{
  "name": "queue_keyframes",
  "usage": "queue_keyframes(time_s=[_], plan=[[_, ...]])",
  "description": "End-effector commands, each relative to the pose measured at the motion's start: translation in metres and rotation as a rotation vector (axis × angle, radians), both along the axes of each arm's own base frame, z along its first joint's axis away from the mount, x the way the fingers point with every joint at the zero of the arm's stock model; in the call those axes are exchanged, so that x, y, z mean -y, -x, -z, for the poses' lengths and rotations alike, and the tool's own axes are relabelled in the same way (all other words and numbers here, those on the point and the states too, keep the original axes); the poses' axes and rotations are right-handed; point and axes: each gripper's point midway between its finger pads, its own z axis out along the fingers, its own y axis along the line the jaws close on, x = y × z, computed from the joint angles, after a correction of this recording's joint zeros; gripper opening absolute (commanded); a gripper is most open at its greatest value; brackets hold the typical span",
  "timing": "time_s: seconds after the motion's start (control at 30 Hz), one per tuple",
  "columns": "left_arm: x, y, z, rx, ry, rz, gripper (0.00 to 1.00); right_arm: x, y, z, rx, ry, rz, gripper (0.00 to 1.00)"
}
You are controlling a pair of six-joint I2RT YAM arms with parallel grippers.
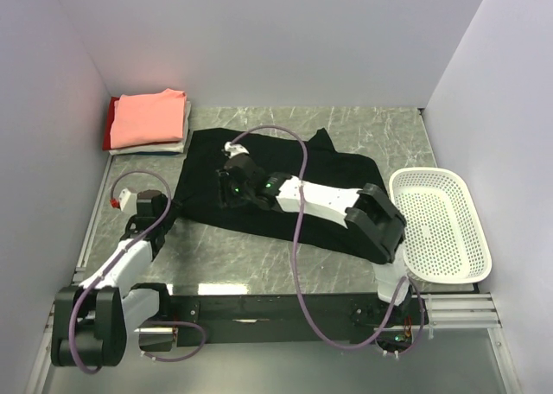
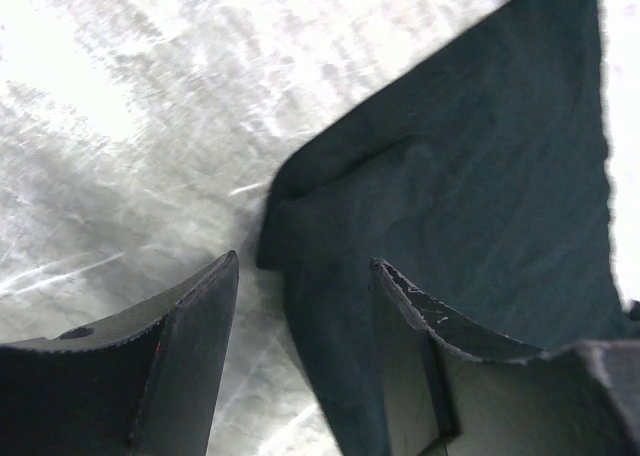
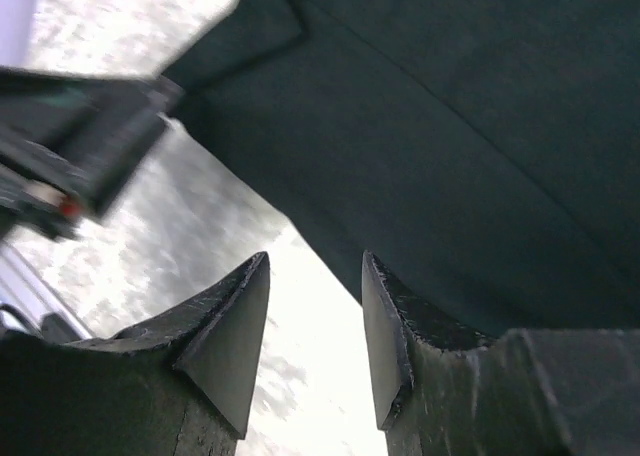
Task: Fold and stack the t-shirts
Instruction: Fold the tshirt
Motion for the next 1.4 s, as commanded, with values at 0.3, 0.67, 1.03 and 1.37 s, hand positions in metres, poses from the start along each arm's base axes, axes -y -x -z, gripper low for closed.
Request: queue_keyframes(time_s=[0.3, 0.67, 1.03, 1.37], plan=[[-0.006, -0.025, -0.005, 0.036, 0.012, -0.001, 0.51, -0.066, -0.014, -0.018, 0.000, -0.145, -0.153, 0.51], [-0.007, -0.044, -0.020, 0.082, -0.028, 0.030, 0.28, -0.028, 0.002, 0.028, 0.050, 0.017, -0.152, 0.55], [-0.002, -0.059, -0.039, 0.112, -0.060, 0.104, 0.10, -0.023, 0.009, 0.043, 0.138, 0.142, -0.188, 0.61], [0.005, -0.067, -0.046, 0.121, -0.059, 0.151, 0.08, -0.021, 0.004, 0.049, 0.145, 0.193, -0.160, 0.37]])
